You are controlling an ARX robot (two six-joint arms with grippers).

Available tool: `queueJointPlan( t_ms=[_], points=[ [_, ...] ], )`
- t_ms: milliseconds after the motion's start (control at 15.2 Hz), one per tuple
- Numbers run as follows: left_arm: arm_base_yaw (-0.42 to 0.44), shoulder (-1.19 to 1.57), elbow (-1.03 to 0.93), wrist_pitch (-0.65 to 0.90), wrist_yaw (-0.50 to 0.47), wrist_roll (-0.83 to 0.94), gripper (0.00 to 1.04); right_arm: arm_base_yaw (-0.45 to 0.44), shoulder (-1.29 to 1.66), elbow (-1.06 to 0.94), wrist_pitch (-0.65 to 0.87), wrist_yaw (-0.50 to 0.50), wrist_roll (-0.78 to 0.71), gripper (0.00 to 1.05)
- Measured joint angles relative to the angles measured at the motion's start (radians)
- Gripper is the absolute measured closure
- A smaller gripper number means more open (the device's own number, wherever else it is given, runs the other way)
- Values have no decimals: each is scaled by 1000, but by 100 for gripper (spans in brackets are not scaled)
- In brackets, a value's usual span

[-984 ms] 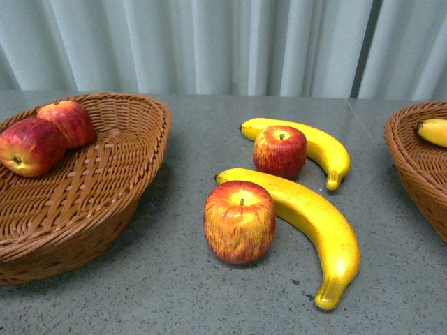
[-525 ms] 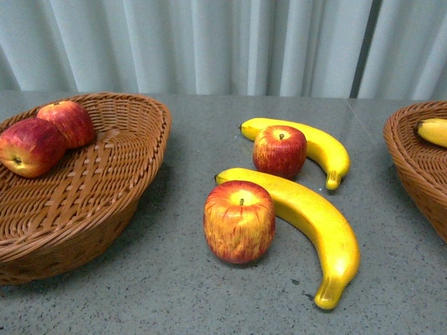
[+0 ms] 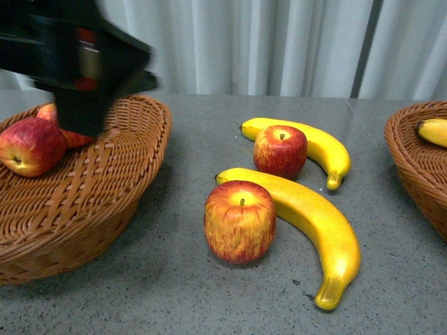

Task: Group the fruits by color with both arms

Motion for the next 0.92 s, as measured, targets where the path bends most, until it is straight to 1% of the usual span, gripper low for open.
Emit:
queueJointPlan(
  t_ms=[66, 131, 262, 328, 459, 525, 591, 919],
  points=[
    [-50, 110, 74, -31, 47, 16, 7, 0, 0, 0, 0, 0, 0, 7],
    [-81, 190, 121, -44, 68, 31, 7, 0, 0, 0, 0, 0, 0, 7],
    [-135, 317, 172, -111, 84, 61, 7, 0, 0, 0, 0, 0, 0, 7],
    [-146, 360, 186, -137, 89, 67, 7, 0, 0, 0, 0, 0, 0, 7],
    [-165, 420, 231, -175, 68, 60, 7, 0, 0, 0, 0, 0, 0, 7],
    [-167, 433, 247, -184, 32, 59, 7, 0, 0, 0, 0, 0, 0, 7],
    [-171, 439, 250, -192, 27, 58, 7, 0, 0, 0, 0, 0, 0, 7],
    [-182, 480, 251, -201, 72, 62, 7, 0, 0, 0, 0, 0, 0, 7]
  ],
)
